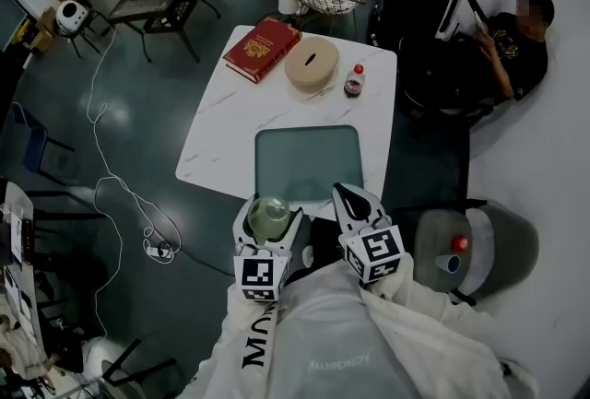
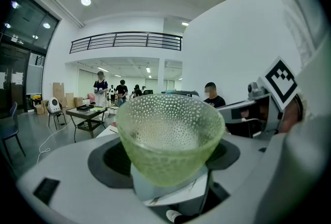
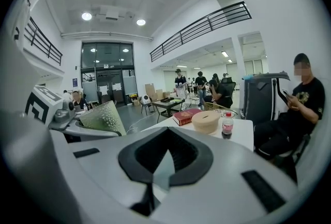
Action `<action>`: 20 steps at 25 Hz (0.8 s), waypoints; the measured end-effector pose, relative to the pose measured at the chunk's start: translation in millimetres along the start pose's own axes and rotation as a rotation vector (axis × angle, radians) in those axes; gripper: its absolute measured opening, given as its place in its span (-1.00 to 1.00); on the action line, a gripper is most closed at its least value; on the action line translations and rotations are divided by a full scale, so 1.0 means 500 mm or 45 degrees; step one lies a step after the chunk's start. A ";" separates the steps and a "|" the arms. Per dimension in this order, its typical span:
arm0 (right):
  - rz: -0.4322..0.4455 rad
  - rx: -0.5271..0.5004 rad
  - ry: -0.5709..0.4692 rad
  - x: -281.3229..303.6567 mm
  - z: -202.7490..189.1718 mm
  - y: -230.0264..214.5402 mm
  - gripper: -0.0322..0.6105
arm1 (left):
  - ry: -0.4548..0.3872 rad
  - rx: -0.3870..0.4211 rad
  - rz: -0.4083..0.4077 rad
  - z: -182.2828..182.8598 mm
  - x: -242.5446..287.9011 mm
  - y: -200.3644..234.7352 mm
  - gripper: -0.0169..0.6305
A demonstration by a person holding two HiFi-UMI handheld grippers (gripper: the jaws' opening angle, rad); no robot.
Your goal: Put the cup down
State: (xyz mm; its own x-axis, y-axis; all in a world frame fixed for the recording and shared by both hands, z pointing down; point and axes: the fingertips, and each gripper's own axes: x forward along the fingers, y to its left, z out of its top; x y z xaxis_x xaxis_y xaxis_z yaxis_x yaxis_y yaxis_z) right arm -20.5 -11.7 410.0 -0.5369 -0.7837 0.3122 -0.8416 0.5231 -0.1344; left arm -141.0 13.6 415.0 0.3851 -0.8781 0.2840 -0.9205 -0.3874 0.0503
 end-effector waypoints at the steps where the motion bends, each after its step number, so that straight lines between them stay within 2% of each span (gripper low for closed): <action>1: -0.005 0.006 0.001 0.000 -0.002 -0.006 -0.89 | 0.003 0.003 -0.005 0.000 0.005 -0.002 0.27; 20: -0.004 0.065 0.054 0.036 -0.055 -0.064 -0.89 | 0.066 0.015 0.013 -0.039 0.070 0.001 0.27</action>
State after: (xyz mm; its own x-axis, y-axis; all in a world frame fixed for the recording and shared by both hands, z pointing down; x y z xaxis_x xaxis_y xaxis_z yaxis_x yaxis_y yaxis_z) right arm -1.5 -33.4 446.0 -0.5324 -0.7698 0.3522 -0.8457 0.5021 -0.1809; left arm -129.3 -11.7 443.6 0.3712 -0.8665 0.3338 -0.9236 -0.3817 0.0361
